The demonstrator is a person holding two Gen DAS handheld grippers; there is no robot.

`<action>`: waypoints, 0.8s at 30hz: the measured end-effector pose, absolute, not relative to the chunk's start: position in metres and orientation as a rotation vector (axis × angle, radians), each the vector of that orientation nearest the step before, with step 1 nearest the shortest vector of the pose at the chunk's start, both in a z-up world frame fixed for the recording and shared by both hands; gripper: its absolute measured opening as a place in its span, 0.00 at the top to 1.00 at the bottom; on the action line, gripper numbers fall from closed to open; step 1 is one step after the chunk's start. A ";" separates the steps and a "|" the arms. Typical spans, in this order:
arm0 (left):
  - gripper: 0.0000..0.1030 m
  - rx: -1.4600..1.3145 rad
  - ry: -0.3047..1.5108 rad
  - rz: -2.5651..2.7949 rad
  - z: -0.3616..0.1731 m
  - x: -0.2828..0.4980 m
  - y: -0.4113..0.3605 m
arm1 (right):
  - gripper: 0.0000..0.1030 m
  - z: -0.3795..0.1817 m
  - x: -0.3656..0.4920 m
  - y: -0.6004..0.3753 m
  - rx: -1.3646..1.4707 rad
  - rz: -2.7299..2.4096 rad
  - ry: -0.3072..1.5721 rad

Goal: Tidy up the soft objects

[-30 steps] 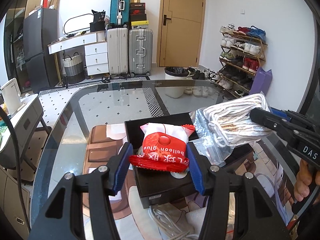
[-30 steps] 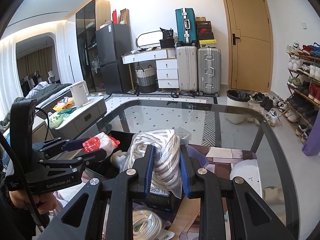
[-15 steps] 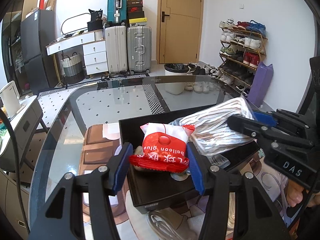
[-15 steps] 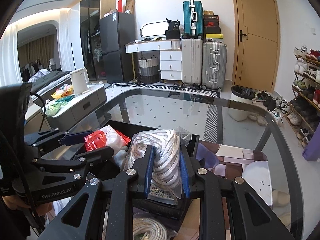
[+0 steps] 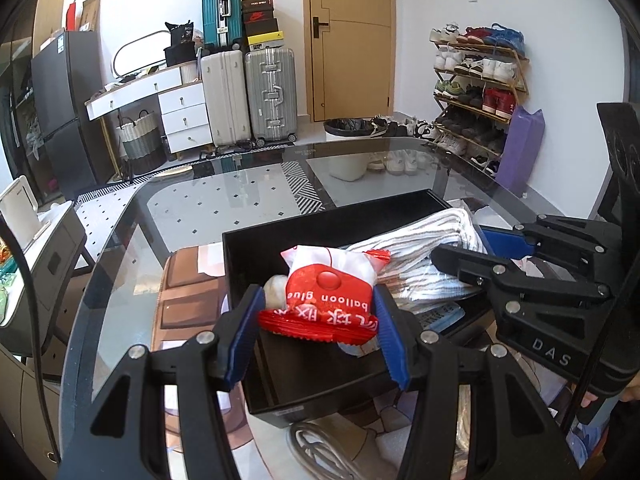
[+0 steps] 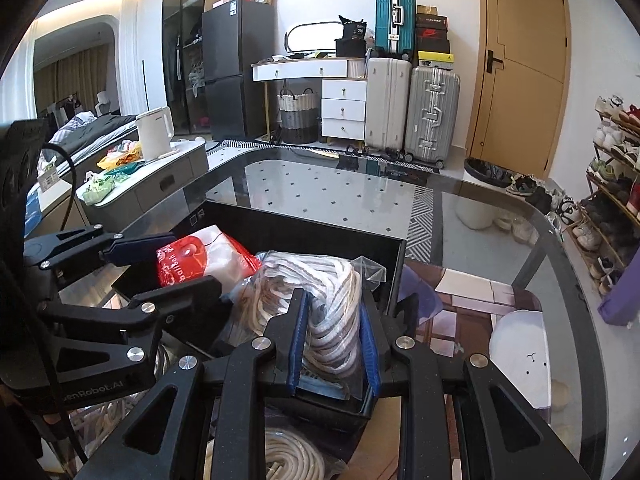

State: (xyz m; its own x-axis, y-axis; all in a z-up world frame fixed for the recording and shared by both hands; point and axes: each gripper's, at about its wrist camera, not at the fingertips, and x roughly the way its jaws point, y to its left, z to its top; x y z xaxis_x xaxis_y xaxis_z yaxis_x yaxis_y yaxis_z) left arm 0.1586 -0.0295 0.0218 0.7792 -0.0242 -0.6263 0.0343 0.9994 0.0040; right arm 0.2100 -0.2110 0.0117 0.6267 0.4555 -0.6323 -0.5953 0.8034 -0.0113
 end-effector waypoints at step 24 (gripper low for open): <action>0.44 -0.007 0.675 -0.043 0.028 0.151 -0.027 | 0.57 0.018 0.191 -0.211 -0.239 0.602 0.620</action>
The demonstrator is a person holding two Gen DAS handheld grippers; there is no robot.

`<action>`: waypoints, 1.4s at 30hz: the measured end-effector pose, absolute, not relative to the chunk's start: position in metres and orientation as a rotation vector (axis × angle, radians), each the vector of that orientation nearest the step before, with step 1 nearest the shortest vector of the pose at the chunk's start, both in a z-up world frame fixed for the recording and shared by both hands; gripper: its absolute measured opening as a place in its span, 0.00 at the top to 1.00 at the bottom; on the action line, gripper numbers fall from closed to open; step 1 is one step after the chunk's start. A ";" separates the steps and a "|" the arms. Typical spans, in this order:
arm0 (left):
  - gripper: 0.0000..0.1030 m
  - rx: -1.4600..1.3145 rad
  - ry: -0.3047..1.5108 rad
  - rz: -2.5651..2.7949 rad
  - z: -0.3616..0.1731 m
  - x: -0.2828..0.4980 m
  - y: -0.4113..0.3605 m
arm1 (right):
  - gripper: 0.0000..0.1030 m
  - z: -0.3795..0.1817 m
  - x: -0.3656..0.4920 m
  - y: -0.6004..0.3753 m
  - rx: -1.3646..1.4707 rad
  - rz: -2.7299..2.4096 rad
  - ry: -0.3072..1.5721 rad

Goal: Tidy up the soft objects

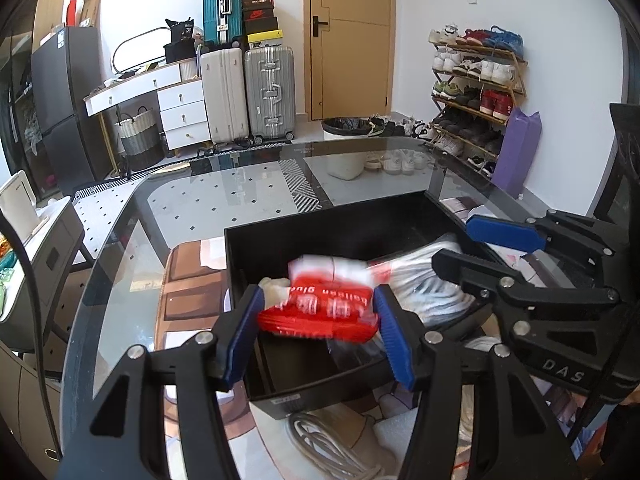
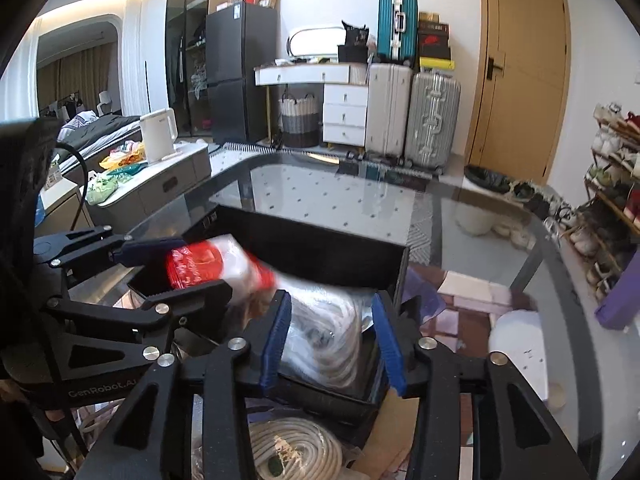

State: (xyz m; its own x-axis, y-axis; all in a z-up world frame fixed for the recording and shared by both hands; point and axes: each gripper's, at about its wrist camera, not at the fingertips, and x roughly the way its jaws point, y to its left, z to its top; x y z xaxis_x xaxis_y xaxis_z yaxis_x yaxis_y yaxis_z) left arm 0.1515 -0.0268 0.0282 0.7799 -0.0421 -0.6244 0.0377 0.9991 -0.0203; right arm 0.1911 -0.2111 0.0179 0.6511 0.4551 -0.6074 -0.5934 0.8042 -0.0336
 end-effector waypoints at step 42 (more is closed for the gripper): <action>0.00 -0.082 0.721 -0.029 0.018 0.062 -0.023 | 0.01 0.008 0.124 -0.261 -0.239 0.720 0.728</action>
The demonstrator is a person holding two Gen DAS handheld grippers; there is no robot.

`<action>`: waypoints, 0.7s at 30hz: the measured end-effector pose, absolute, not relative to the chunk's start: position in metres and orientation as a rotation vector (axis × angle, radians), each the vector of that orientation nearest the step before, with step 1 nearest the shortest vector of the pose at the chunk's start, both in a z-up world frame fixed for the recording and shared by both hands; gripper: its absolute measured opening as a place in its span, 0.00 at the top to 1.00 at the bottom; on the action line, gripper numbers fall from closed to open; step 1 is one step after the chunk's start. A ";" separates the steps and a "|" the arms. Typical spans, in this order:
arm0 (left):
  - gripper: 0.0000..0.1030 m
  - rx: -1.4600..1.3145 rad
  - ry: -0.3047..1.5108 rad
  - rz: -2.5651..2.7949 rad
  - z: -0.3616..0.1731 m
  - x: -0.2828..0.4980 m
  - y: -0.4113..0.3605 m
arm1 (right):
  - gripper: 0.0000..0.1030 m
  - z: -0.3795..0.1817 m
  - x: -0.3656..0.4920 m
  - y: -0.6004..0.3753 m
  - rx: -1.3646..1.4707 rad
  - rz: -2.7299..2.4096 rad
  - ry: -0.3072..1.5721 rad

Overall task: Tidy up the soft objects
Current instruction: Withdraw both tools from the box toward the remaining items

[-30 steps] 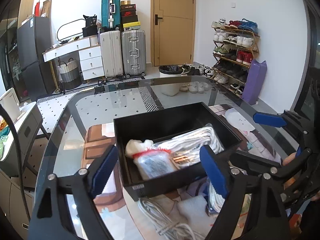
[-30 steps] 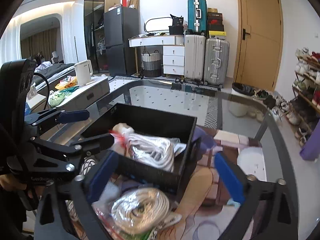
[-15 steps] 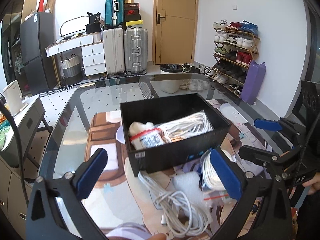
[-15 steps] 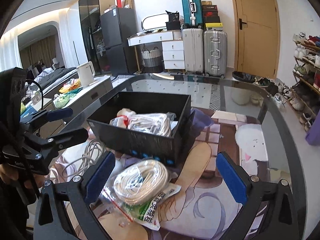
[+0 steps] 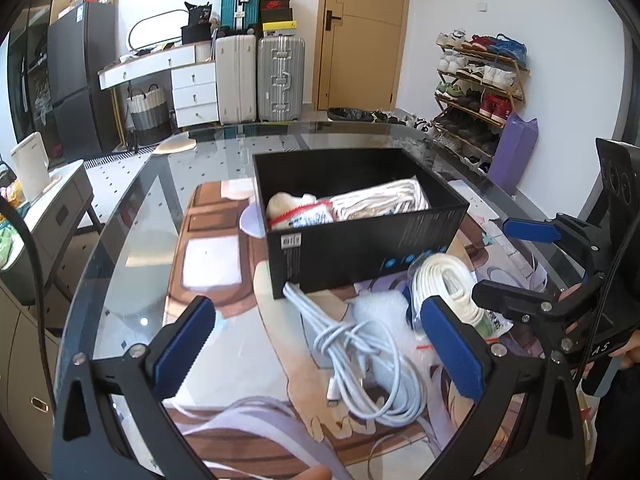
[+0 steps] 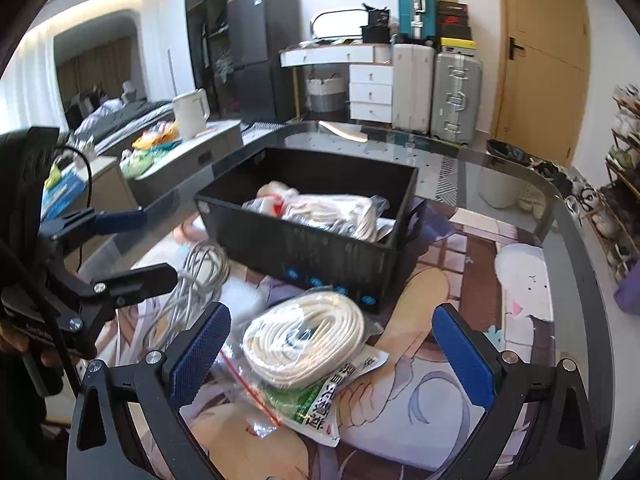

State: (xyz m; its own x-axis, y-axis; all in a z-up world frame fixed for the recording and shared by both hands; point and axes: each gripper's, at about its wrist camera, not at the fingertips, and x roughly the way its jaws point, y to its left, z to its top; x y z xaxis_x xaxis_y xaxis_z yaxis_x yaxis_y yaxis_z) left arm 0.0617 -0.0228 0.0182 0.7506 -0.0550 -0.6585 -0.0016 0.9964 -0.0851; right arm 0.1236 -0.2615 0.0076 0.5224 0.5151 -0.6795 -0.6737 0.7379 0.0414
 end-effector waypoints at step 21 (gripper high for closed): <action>0.00 -0.126 0.807 -0.034 -0.004 0.068 -0.020 | 0.01 -0.021 0.121 -0.243 -0.309 0.778 0.827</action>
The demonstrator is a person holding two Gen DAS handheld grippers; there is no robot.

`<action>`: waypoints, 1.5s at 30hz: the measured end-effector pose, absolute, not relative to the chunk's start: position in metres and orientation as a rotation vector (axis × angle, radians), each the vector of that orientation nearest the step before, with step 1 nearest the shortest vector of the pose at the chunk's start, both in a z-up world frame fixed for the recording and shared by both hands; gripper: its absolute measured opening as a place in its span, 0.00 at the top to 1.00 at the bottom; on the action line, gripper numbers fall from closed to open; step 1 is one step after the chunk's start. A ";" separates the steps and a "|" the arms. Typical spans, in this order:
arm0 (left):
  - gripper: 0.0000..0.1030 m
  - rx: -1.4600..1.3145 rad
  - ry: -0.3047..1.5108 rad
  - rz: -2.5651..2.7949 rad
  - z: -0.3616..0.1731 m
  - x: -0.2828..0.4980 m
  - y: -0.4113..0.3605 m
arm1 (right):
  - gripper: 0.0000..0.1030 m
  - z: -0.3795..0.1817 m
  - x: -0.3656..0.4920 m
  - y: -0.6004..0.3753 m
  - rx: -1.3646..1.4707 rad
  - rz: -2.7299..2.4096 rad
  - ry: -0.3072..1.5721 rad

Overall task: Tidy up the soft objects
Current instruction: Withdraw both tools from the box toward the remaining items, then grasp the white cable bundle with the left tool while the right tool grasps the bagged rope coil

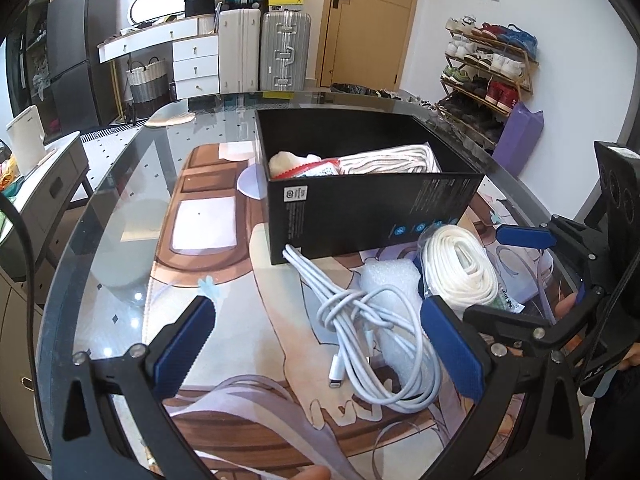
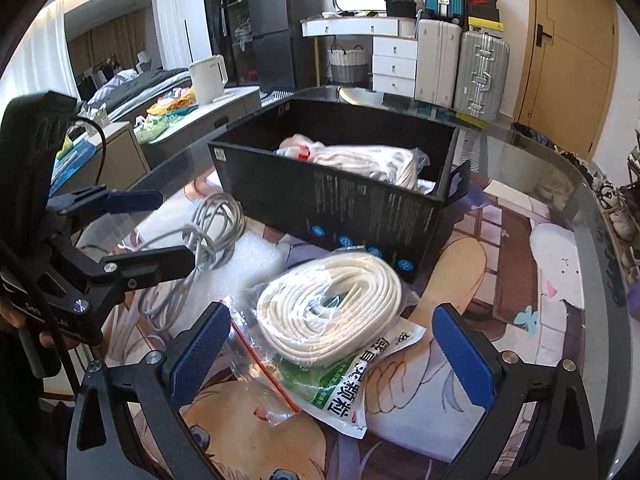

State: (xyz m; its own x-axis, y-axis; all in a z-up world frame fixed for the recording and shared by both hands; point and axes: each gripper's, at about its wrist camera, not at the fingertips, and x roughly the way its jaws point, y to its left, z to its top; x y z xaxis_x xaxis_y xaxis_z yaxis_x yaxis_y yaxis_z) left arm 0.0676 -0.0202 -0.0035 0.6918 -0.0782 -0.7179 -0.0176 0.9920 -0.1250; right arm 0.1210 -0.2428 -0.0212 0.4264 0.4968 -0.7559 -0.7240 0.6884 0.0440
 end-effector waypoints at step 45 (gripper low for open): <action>0.67 -0.229 0.836 -0.161 -0.012 0.071 -0.034 | 0.01 -0.032 0.143 -0.252 -0.166 0.746 0.877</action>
